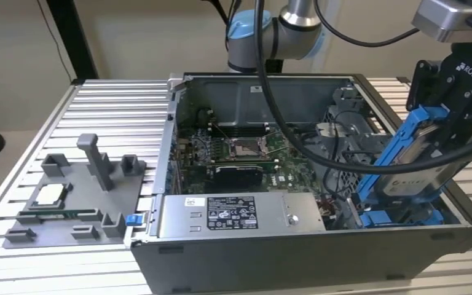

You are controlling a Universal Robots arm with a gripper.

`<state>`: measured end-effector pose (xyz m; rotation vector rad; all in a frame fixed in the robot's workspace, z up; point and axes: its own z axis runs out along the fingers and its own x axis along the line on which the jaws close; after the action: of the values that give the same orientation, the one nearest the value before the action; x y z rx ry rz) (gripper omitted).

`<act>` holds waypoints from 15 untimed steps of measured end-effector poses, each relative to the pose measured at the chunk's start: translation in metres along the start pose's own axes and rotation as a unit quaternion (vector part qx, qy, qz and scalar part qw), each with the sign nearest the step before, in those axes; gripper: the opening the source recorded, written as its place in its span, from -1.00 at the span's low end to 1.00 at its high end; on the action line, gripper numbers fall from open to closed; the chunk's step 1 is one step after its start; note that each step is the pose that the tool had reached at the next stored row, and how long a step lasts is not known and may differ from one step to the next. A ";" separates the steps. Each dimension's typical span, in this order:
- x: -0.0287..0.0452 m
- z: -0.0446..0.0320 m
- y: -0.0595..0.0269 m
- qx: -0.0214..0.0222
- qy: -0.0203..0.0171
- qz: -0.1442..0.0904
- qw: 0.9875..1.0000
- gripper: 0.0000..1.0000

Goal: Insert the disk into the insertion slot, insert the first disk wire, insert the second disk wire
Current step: 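Insert the disk into the insertion slot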

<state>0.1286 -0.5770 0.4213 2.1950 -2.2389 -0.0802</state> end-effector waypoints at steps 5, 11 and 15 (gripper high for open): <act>0.0002 0.0069 0.0003 0.000 0.000 0.000 1.000 -1.00; 0.0004 0.0108 0.0021 0.000 -0.001 0.000 1.000 -1.00; 0.0004 0.0103 0.0023 0.000 -0.001 0.000 1.000 -1.00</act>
<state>0.1260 -0.5770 0.4111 2.1956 -2.2404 -0.0820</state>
